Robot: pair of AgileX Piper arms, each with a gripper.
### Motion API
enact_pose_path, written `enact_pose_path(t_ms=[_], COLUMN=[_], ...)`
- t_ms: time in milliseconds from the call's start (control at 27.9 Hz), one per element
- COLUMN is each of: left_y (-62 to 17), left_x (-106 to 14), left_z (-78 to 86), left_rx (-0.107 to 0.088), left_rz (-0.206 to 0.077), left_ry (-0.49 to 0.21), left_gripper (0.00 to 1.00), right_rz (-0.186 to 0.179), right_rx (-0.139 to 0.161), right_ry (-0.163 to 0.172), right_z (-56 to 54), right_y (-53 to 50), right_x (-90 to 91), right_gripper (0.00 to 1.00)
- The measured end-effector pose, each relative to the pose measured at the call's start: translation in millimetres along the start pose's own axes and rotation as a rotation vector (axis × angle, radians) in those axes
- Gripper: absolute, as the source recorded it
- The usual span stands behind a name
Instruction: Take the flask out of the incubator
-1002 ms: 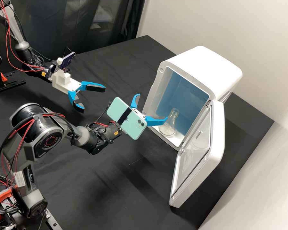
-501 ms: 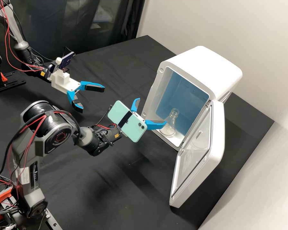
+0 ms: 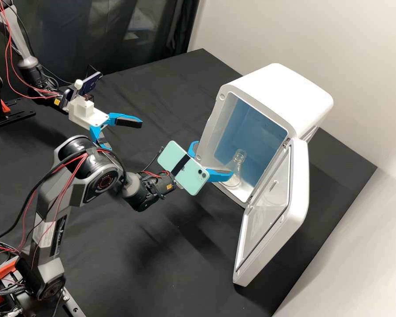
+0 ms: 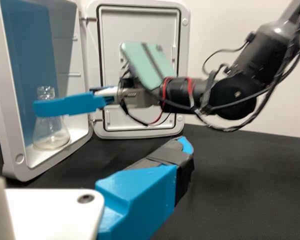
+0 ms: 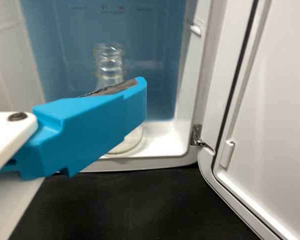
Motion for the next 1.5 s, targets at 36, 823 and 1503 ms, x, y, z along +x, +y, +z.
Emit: enact_pose_path(t_ms=[36, 823, 1503], left_y=[0.0, 0.0, 7.2], left_x=[0.0, 0.0, -1.9], left_z=[0.0, 0.0, 5.2], left_rx=[0.0, 0.0, 0.02], left_rz=[0.0, 0.0, 0.019], left_ry=[0.0, 0.0, -0.034], left_gripper=[1.0, 1.0, 1.0], right_rz=[-0.004, -0.02, -0.04], right_rx=[0.001, -0.001, 0.05], right_ry=[-0.007, -0.094, -0.119], right_z=[0.7, 15.6, 15.3], right_y=[-1.1, -16.0, -18.2], right_x=[1.5, 42.9, 62.3], right_gripper=[1.0, 1.0, 1.0])
